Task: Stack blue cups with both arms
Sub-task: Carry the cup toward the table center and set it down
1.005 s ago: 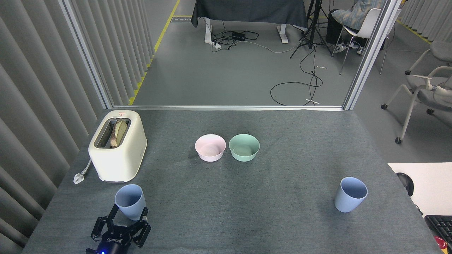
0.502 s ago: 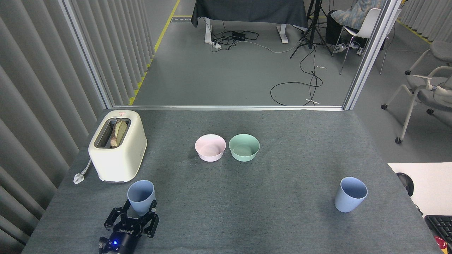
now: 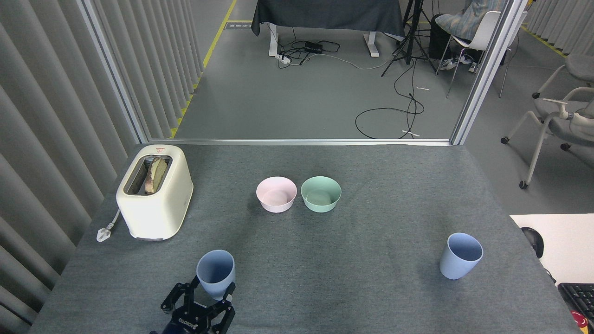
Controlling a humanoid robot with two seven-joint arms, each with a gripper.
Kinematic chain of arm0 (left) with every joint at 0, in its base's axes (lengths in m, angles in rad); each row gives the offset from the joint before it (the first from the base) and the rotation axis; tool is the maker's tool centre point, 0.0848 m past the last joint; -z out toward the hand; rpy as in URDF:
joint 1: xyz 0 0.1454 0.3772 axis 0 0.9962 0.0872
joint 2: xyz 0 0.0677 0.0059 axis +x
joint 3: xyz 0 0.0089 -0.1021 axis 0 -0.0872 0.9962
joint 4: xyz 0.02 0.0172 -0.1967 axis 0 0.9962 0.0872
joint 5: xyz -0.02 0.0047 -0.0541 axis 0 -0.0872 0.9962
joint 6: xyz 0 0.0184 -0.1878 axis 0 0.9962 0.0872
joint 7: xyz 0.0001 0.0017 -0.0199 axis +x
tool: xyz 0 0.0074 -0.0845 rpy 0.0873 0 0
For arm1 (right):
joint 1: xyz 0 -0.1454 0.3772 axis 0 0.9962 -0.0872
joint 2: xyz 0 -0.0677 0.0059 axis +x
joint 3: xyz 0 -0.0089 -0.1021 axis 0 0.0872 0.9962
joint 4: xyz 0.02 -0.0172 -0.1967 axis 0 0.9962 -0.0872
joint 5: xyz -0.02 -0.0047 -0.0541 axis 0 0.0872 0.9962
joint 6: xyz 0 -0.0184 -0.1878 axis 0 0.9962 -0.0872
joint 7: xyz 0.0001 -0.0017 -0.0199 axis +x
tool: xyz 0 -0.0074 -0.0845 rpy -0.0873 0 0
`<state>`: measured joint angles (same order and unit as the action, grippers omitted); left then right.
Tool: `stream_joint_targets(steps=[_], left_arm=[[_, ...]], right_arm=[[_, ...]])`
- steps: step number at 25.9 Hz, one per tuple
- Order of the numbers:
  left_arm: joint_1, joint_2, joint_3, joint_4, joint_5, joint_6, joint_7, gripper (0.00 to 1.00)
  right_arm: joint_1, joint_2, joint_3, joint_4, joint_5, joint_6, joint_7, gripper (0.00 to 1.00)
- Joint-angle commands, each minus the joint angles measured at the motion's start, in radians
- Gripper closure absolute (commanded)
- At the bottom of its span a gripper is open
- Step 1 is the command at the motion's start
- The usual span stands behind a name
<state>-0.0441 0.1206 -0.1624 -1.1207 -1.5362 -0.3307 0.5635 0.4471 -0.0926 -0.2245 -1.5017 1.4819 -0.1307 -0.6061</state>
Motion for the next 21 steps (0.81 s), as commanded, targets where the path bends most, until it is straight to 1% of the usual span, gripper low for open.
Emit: stream_joint_targets(steps=[1,4,6,12,15,16,17,19,20,21], left_arm=[[0.018,-0.013,-0.111,-0.033,-0.09,-0.001,-0.001,0.67],[-0.002,-0.053,-0.18,-0.022,-0.13,-0.001,0.001,0.67],[-0.022,-0.07,-0.189,-0.021,-0.15,-0.002,0.001,0.67],[-0.026,-0.11,-0.238,-0.016,-0.167,-0.002,-0.001,0.66],[-0.025,-0.136,-0.25,-0.001,-0.186,-0.002,0.001,0.64],[-0.023,-0.144,-0.256,0.009,-0.193,-0.002,0.004,0.59],[-0.022,-0.154,-0.261,0.024,-0.196,-0.002,0.006,0.49],[-0.022,-0.168,-0.259,0.048,-0.197,-0.001,0.007,0.2],[-0.022,-0.17,-0.259,0.051,-0.196,-0.001,0.01,0.07],[-0.02,-0.17,-0.259,0.053,-0.196,-0.002,0.015,0.02]], right_arm=[[-0.002,0.001,-0.001,0.0,0.0,0.0,0.0,0.0],[-0.004,0.001,-0.006,0.0,0.0,0.0,0.0,0.0],[-0.004,0.001,-0.016,0.0,0.0,0.0,0.0,0.0],[-0.004,0.001,-0.021,0.0,0.0,-0.001,0.0,0.0],[-0.004,0.001,-0.021,0.0,0.0,-0.001,0.0,0.0],[-0.004,0.001,-0.021,0.0,0.001,-0.001,0.0,0.0],[-0.004,0.001,-0.019,0.0,0.001,-0.001,0.0,0.0],[-0.004,0.001,-0.021,0.0,0.001,-0.001,0.0,0.0],[-0.004,0.001,-0.021,0.0,0.0,-0.003,0.0,0.0],[-0.002,0.001,-0.021,0.0,0.001,-0.003,0.0,0.0]])
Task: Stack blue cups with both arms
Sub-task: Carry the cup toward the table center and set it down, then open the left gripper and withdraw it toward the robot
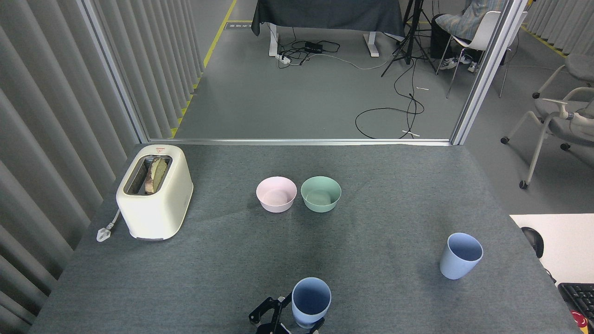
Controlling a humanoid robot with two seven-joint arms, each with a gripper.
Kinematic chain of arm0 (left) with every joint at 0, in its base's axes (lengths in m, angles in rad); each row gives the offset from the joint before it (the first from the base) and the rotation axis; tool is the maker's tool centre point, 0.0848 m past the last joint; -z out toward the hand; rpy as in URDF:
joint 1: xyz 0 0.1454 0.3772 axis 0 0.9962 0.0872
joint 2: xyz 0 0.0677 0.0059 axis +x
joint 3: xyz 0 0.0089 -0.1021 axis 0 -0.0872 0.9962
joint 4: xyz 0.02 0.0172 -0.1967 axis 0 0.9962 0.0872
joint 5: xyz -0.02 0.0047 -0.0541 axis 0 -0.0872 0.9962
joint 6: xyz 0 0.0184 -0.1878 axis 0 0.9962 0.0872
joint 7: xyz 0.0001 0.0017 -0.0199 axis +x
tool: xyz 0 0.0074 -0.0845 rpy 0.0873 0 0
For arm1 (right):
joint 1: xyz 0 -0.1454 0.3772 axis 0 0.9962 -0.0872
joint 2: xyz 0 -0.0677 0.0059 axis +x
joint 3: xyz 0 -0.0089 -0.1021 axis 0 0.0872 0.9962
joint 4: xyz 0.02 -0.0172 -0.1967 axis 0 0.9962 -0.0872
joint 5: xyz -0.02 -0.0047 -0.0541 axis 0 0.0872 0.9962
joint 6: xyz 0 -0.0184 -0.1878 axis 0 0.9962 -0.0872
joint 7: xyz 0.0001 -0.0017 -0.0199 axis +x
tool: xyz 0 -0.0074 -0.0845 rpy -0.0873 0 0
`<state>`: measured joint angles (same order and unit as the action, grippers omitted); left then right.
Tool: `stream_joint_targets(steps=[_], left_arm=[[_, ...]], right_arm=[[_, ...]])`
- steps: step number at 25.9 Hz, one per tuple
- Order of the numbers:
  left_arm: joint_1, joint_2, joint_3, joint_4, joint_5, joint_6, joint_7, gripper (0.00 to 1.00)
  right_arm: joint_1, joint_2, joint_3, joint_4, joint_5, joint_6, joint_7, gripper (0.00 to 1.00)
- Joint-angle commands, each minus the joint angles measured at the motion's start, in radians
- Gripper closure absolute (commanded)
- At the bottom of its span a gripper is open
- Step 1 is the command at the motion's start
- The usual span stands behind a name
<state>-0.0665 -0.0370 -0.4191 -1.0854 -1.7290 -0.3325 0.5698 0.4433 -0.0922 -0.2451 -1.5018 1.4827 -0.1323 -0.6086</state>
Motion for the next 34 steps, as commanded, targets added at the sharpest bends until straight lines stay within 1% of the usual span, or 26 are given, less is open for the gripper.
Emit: stream_joint_targets(steps=[1,7,14,15,17,19,21,23,25,26,27,30,32,34], left_arm=[[0.004,-0.012,-0.001,0.019,-0.001,-0.002,0.015,0.02],[0.01,-0.006,0.002,0.015,0.002,-0.007,0.027,0.01],[0.06,0.017,0.025,0.004,0.009,-0.007,0.044,0.01],[0.07,0.022,0.051,-0.004,0.011,-0.005,0.044,0.0],[0.106,0.04,0.144,-0.033,0.029,-0.01,0.045,0.01],[0.146,0.071,0.232,-0.062,0.08,-0.025,0.045,0.01],[0.171,0.112,0.279,-0.094,0.155,-0.054,0.045,0.01],[0.188,0.158,0.316,-0.136,0.249,-0.059,0.045,0.01],[0.183,0.209,0.362,-0.133,0.336,-0.043,0.045,0.01],[0.172,0.22,0.385,-0.12,0.359,-0.031,0.045,0.01],[0.168,0.224,0.414,-0.091,0.375,-0.011,0.045,0.01],[0.096,0.223,0.462,0.004,0.382,0.069,0.044,0.01],[0.086,0.224,0.464,0.025,0.382,0.075,0.045,0.01],[0.086,0.223,0.464,0.025,0.382,0.076,0.045,0.01]], right_arm=[[0.002,0.0,-0.002,0.0,-0.001,-0.001,0.003,0.0],[0.005,0.0,-0.002,0.0,-0.001,-0.001,0.003,0.0],[0.006,0.0,0.0,-0.001,-0.001,-0.001,0.003,0.0],[0.006,0.0,0.0,0.0,-0.001,-0.001,0.003,0.0],[0.005,0.0,0.0,0.0,-0.001,-0.001,0.003,0.0],[0.006,0.0,0.0,-0.002,-0.001,-0.001,0.003,0.0],[0.006,0.0,0.0,-0.002,-0.001,-0.001,0.003,0.0],[0.003,0.002,0.001,-0.002,-0.001,-0.001,0.003,0.0],[0.0,0.002,0.003,0.0,-0.001,-0.001,0.003,0.0],[0.0,0.002,0.003,0.0,-0.001,-0.001,0.003,0.0],[0.0,0.003,0.003,0.0,-0.001,0.0,0.003,0.0],[-0.005,0.005,0.001,0.005,0.001,0.005,0.004,0.0],[-0.035,0.002,0.001,0.026,-0.002,0.023,0.007,0.0],[-0.089,-0.006,0.0,0.08,-0.002,0.045,0.029,0.0]])
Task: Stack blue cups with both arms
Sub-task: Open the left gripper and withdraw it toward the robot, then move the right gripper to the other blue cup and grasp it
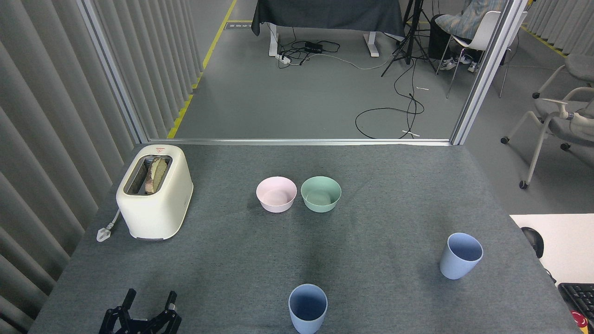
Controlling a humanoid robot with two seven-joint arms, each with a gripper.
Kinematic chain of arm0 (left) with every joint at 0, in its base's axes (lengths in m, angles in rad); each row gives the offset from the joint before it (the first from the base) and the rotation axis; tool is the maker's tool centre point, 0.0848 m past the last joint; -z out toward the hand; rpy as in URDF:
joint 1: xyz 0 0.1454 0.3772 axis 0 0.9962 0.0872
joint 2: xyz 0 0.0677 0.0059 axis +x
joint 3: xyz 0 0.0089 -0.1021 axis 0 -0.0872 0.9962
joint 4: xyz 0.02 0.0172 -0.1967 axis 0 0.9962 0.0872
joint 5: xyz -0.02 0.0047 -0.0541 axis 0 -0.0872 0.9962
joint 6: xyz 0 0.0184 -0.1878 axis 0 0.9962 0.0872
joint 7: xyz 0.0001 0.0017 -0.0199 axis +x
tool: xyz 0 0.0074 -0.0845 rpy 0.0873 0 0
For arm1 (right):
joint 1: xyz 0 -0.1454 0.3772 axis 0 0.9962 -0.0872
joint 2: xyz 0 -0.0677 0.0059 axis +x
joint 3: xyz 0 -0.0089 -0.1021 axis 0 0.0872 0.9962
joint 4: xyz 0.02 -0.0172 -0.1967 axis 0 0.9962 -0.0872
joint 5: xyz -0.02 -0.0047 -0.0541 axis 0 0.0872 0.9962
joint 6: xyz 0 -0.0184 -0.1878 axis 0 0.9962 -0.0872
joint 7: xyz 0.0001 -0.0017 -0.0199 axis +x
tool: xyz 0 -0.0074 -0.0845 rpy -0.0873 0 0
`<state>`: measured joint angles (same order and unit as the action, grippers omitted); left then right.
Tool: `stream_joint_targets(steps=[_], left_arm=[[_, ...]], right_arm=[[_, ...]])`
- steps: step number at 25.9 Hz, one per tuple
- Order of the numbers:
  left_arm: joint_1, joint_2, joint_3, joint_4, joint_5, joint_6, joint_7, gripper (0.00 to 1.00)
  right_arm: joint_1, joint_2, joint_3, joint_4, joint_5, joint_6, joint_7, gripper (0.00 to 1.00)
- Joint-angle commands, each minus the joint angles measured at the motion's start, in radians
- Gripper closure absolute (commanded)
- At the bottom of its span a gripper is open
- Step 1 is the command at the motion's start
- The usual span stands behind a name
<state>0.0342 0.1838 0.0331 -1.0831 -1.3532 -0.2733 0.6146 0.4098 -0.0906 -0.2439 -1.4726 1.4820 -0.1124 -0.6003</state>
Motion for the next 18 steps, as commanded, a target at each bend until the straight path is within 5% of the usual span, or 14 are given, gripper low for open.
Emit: stream_joint_targets(steps=[1,5,12,18], left_arm=[[-0.014,-0.001,0.011,0.023,0.006,0.017,-0.001,0.01],[-0.011,-0.006,0.011,0.014,0.005,0.019,-0.001,0.01],[-0.007,-0.003,0.011,0.015,0.006,0.016,0.001,0.01],[-0.007,-0.001,0.011,0.02,0.005,0.014,0.001,0.01]], right_arm=[[-0.08,-0.014,-0.002,0.072,-0.005,0.025,0.028,0.0],[-0.166,-0.067,0.001,0.149,-0.012,0.027,0.042,0.0],[-0.365,-0.1,0.003,0.319,-0.012,0.027,0.125,0.0],[-0.456,-0.101,0.008,0.452,-0.011,0.027,0.125,0.0]])
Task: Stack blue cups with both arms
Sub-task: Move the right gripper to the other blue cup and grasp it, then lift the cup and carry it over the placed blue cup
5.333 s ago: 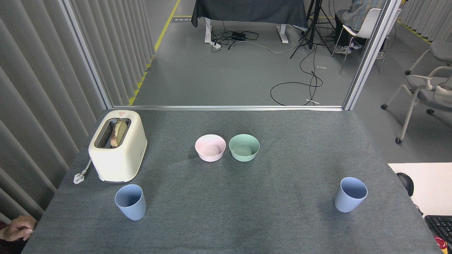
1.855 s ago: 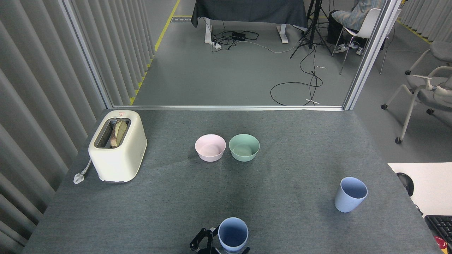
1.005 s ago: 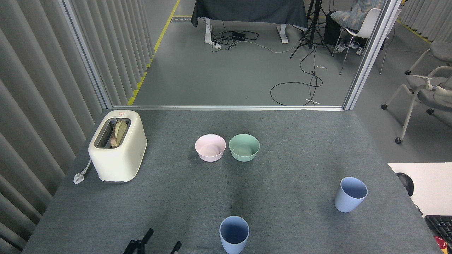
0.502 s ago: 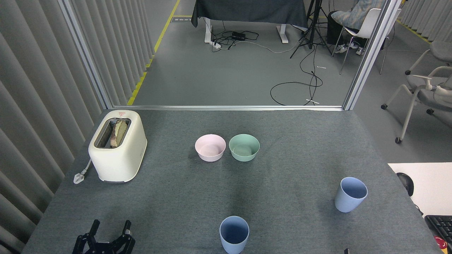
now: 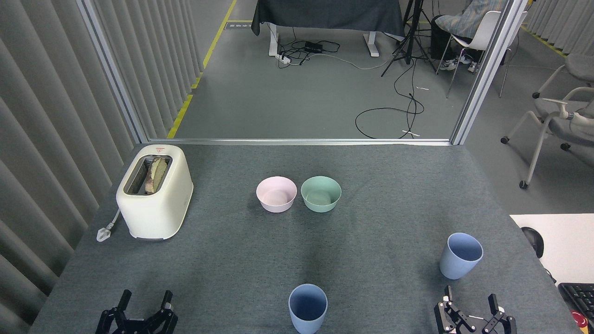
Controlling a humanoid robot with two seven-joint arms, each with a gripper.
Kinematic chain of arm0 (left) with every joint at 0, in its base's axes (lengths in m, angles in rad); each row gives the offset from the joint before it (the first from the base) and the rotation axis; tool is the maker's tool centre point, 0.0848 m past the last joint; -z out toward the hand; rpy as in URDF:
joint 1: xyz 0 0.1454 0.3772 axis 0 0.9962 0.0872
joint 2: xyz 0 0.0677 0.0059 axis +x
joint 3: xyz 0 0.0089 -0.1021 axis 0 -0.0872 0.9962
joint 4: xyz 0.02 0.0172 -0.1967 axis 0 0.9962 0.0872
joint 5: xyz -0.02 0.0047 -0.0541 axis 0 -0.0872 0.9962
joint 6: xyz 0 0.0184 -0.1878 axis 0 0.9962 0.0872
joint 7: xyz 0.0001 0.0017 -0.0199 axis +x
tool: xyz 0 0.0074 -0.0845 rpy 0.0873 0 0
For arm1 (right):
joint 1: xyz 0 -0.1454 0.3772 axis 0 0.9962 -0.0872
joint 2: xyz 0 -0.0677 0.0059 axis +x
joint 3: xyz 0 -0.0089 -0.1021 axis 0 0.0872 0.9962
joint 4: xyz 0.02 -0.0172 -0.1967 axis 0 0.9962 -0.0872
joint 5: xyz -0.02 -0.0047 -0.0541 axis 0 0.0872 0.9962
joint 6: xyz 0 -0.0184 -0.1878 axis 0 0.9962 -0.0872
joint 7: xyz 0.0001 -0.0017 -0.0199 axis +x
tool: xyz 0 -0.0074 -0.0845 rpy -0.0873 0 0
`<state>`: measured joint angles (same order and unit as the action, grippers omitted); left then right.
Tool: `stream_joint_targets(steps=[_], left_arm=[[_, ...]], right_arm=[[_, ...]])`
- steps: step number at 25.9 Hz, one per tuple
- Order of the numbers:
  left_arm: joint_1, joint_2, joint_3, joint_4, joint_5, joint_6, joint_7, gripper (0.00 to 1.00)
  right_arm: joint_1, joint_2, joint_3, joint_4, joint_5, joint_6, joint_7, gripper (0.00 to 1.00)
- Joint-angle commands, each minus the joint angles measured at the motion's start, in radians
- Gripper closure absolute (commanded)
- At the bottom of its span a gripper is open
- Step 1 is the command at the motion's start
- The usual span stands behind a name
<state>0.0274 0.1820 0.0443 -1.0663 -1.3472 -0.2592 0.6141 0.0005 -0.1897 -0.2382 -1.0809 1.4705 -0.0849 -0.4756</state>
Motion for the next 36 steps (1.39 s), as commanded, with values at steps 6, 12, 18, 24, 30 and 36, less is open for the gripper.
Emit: stream_joint_targets(steps=[6,12,18,24,30,36], left_arm=[[0.0,-0.001,0.0,0.002,-0.001,0.003,0.001,0.01],[0.014,0.004,0.0,0.003,-0.003,0.001,0.001,0.01],[0.022,0.004,-0.001,-0.001,-0.003,0.001,0.001,0.01],[0.022,0.005,0.0,0.0,-0.003,0.001,0.001,0.01],[0.02,0.004,0.0,0.002,-0.003,0.001,0.001,0.01],[0.017,-0.001,-0.001,0.002,-0.003,0.005,0.001,0.01]], right_arm=[[-0.151,-0.014,0.01,0.176,0.01,-0.001,0.002,0.0],[-0.257,-0.036,0.011,0.285,0.01,-0.004,0.002,0.0],[-0.338,-0.053,0.033,0.378,0.008,-0.003,0.002,0.0],[-0.387,-0.053,0.033,0.447,0.008,0.008,0.002,0.01],[-0.367,-0.045,0.037,0.403,0.01,-0.006,-0.008,0.46],[-0.09,-0.036,0.151,-0.086,0.007,-0.119,-0.001,0.46]])
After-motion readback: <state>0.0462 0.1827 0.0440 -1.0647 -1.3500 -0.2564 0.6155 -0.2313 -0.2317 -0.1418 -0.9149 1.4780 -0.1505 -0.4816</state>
